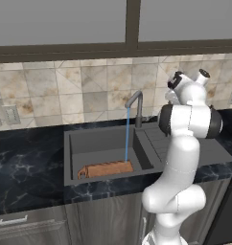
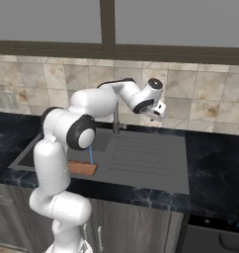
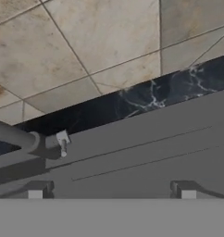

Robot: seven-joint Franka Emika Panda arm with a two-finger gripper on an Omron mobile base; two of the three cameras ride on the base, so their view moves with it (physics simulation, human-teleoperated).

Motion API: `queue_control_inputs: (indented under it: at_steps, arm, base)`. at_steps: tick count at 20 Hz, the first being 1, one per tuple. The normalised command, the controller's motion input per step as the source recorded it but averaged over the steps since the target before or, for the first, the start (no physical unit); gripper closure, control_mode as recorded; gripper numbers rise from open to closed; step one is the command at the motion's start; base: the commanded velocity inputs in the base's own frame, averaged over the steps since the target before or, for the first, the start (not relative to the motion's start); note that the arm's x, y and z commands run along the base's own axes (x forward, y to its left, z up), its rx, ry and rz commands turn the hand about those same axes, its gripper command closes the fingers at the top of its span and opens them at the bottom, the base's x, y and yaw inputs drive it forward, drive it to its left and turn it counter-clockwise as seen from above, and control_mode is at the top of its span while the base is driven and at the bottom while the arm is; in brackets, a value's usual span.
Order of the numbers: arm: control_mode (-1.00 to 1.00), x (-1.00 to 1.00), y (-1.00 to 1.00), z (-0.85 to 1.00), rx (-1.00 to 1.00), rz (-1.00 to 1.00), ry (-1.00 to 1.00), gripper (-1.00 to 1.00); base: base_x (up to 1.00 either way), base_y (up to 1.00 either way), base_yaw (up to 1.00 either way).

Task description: Turn on the sink faucet with hot water and rinse the cutting board for ten seconds, then turn off the faucet. Push the cutting board to reach the water if necessary.

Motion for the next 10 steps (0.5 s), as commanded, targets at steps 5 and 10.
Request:
queue_control_inputs:
  at_steps: [5,10]
  arm:
    - [-1.0,-0.44,0.15,0.0,0.08,0.17,0.09,-1.0]
    - [-1.0,-0.26,0.26,-0.01,0.0,0.15,0.01,-1.0]
  base:
    - [0.0,0.0,0.0]
    - [0.0,0.0,0.0]
